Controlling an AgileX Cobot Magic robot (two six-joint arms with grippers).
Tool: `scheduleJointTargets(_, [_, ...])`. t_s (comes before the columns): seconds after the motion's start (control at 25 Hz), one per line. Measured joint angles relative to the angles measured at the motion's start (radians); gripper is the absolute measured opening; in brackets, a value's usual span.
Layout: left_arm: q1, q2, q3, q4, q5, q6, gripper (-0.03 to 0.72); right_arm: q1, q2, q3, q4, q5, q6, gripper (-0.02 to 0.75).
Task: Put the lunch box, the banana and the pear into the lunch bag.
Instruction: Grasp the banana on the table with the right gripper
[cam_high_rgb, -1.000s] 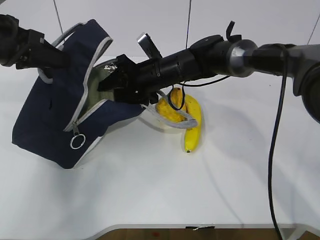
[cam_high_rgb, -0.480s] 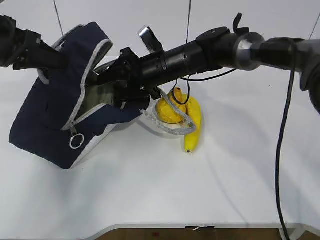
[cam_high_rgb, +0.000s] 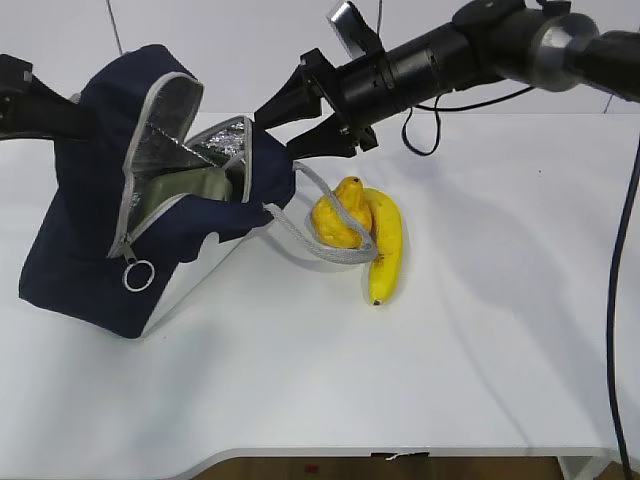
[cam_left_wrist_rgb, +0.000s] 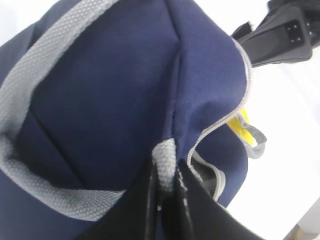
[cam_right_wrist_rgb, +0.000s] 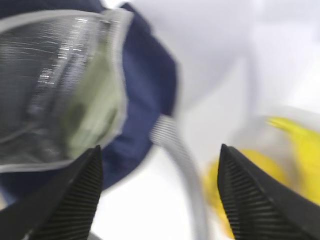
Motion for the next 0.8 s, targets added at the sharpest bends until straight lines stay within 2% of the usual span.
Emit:
scheduleJointTargets(0.16, [0.052,0.0,0.0,0.002,0.054,0.0,0.025,0.002,-0.037,-0.082,-0.253,0.022,0.09,0.568])
scheduleJointTargets(0.28, [0.084,0.0,0.0,0.006,0.091,0.0,0.025,0.002,-0.071,-0.113,-0.391,0.026,0.134,0.568])
scheduleJointTargets(0.56, [0.106,0.0,-0.001,0.052,0.12,-0.016,0.025,0.002,-0.104,-0.118,-0.717,0.045,0.322,0.568])
scheduleJointTargets(0.68, [0.106,0.0,-0.001,0.081,0.126,-0.036,0.025,0.002,-0.114,-0.118,-0.783,0.047,0.373,0.561])
scheduleJointTargets(0.8, [0.106,0.0,-0.002,0.093,0.126,-0.048,0.025,0.002,-0.136,-0.084,-0.801,0.047,0.398,0.554])
